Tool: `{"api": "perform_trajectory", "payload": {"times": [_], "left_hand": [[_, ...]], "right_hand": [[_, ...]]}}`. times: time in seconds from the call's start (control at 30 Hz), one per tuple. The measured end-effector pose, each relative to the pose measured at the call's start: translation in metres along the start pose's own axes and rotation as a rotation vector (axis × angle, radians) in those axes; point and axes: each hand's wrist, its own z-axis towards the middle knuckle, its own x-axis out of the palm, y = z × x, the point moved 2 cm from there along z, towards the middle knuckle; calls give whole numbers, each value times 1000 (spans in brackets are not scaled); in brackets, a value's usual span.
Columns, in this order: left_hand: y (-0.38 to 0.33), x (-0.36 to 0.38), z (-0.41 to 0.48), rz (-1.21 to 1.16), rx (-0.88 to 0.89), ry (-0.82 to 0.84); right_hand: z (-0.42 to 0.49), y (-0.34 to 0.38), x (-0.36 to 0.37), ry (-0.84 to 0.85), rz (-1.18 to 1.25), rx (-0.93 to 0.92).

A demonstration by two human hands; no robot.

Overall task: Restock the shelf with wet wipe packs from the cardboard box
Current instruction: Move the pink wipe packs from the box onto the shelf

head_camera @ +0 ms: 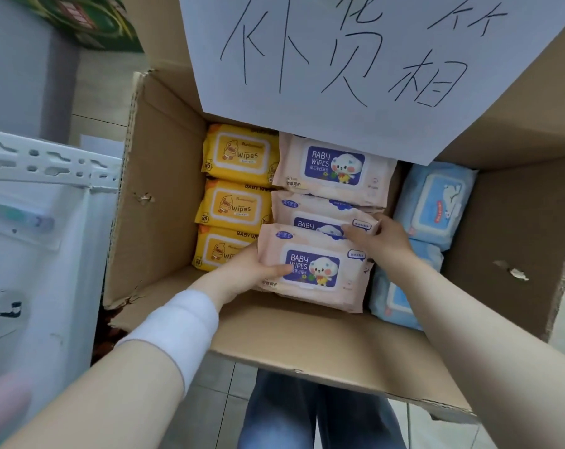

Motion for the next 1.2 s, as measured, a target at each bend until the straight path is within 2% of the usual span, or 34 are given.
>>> {"api": "perform_trajectory", "payload": {"times": [0.23,0.37,0.47,0.63,0.83,1.0,1.2], "left_hand": [[4,-7,-4,8,58,24],[-2,-22,-39,-47,116,61],[-14,-38,-95,-116,191,33],[-13,-52,-228,-214,295,-176],[45,-21,-391,-629,523,-489],[115,11,-515,-825,595,-678],[211,27,-654,-887,676,-1002]], "right_hand": [[1,1,5,31,59,61],[-25,9,-9,-2,89,-15],[-64,18,-28,53,151,-75],[-158,55,-61,183,301,-220],[-269,90,-56,483,404,-300],[-391,119,-15,765,377,-317],[-538,136,73,934,212,-392]]}}
